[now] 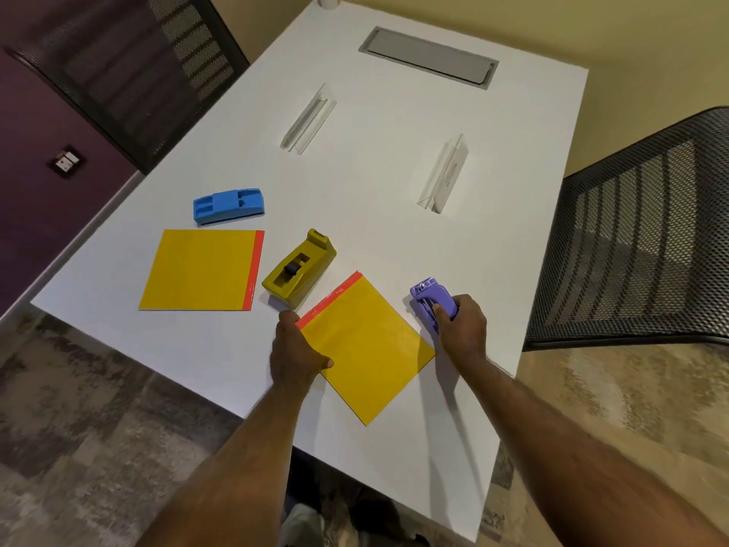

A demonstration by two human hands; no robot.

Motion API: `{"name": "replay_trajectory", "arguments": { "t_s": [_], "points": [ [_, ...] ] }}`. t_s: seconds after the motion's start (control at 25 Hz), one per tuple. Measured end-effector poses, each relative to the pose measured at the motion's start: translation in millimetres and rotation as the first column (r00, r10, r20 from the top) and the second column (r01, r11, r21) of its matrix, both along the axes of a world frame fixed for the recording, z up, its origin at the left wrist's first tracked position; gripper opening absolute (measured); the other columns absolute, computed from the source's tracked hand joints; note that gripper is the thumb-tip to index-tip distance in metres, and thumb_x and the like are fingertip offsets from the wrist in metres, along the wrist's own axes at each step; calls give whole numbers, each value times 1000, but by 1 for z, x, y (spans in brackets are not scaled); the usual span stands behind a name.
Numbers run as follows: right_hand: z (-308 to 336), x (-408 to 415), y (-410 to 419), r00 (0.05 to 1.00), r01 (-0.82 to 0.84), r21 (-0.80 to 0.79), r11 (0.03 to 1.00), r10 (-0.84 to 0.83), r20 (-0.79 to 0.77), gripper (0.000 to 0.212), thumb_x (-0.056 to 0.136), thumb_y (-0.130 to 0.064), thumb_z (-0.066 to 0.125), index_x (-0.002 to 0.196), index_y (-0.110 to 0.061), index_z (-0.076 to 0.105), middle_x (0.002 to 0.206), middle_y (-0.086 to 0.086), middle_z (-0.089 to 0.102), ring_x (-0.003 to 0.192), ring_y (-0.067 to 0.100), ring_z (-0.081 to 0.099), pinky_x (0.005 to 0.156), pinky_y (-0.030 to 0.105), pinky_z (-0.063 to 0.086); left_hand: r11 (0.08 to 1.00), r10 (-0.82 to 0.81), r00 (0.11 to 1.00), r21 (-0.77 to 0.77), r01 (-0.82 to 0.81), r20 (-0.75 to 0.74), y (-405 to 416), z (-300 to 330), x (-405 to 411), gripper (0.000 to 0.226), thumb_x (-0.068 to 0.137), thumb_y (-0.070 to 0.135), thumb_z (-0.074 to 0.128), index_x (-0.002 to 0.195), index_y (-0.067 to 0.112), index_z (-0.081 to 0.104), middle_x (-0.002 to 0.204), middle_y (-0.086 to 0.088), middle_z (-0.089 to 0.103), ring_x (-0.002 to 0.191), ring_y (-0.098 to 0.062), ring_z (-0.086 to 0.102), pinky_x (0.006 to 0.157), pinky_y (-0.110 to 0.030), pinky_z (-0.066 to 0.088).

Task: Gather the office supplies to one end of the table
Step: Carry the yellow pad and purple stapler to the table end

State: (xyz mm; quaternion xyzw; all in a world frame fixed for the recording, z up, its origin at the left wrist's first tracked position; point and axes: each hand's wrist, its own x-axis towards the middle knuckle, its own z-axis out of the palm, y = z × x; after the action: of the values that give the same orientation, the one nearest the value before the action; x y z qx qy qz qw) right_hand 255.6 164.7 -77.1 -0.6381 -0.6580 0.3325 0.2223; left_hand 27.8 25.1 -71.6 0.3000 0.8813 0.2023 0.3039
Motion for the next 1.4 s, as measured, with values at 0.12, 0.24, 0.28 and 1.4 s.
{"name": "replay_trajectory", "arguments": {
  "t_s": [0.12, 0.24, 0.28, 1.4],
  "points": [
    [11, 6, -7, 999, 29, 6, 1000, -29, -37, 16, 90, -17, 62, 95, -2, 60, 85, 9, 58, 74, 21, 51, 61, 25, 36, 957, 143, 977, 229, -178, 161, -17, 2, 8, 67, 65, 2, 87, 119, 5, 47, 116, -21, 60, 105, -40, 61, 89, -53, 54],
    [24, 15, -16, 996, 64, 6, 998, -63, -62, 15, 90, -18, 62, 93, -3, 59, 86, 10, 61, 75, 23, 54, 63, 29, 40, 905, 173, 938, 326, -272, 301, -40, 4, 6, 33, 83, 8, 73, 112, 8, 57, 109, -17, 65, 102, -39, 63, 88, -51, 55],
    [30, 18, -20, 995, 77, 4, 997, -76, -58, 15, 90, -18, 62, 94, -4, 59, 87, 10, 61, 76, 23, 55, 63, 29, 41, 893, 148, 914, 347, -288, 377, -47, 7, 5, 26, 89, 12, 67, 113, 13, 56, 111, -15, 64, 103, -38, 63, 87, -51, 56],
    [127, 305, -301, 401, 906, 226, 357, -894, -198, 10, 85, -12, 65, 93, -7, 61, 85, 9, 65, 75, 25, 55, 66, 30, 38, 739, -640, 547, 626, 247, 540, -30, 101, 178, 26, 96, 13, 56, 119, 23, 47, 110, -15, 63, 86, -36, 66, 63, -41, 56]
  ]
}}
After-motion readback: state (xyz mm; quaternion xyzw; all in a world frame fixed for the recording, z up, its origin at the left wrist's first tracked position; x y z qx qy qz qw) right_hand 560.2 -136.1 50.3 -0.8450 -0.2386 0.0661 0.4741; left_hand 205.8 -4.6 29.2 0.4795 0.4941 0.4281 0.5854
